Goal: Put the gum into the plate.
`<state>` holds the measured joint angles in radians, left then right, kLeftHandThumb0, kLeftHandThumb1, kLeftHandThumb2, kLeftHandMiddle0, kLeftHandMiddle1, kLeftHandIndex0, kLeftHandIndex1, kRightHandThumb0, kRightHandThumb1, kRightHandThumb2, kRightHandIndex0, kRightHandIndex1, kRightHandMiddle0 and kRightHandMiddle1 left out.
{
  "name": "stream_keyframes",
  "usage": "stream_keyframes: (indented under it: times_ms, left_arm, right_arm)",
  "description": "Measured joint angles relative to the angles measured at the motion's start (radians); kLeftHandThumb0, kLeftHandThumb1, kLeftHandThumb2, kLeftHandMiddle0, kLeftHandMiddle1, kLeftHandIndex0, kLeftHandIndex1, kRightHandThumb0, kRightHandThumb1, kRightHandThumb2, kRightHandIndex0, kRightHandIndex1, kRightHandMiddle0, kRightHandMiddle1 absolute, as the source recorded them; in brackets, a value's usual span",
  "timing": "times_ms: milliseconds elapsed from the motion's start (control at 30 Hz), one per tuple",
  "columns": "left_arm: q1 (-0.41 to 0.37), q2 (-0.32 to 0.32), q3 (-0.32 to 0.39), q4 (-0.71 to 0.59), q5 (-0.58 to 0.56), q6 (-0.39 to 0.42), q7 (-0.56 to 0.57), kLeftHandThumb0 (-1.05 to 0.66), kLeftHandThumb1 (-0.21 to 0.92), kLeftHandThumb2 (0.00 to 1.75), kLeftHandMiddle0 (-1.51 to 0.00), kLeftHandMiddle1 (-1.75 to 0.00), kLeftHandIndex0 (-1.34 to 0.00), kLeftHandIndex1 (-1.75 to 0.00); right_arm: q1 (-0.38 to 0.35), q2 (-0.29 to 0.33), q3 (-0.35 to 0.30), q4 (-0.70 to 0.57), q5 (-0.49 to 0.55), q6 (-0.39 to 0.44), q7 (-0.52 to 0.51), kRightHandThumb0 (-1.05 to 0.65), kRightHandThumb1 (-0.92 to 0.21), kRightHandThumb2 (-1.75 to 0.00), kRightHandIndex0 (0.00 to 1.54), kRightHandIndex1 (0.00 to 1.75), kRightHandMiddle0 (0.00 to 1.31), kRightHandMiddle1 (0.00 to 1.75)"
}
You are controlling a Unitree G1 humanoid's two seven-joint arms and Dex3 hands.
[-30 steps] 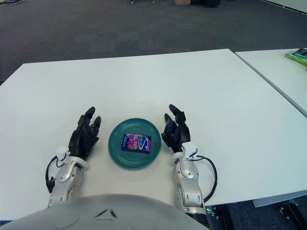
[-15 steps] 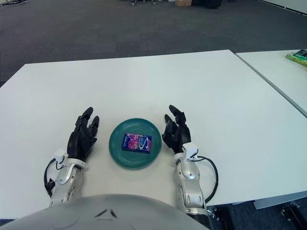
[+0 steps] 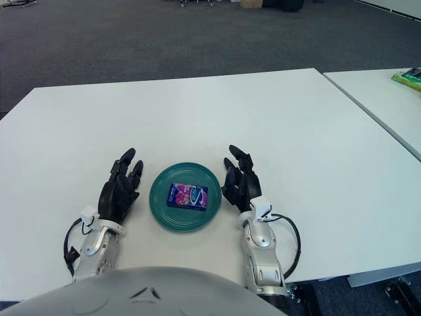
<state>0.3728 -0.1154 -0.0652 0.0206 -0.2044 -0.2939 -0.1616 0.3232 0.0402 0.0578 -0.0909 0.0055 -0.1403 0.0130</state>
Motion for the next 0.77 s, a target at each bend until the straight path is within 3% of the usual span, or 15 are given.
stream_keyframes:
  times_ms: [767]
  left_arm:
    - [0.01,-0.002,-0.013,0.015,0.018,-0.033,0.0,-1.01,0.92,0.96,-0.31,-0.01,0.0,-0.48]
  right_arm:
    - [-0.004,-0.015,0.007,-0.003,-0.023,0.016,-0.002,-0.68,-0.92,-0.99,0.33,0.0,0.0,0.58]
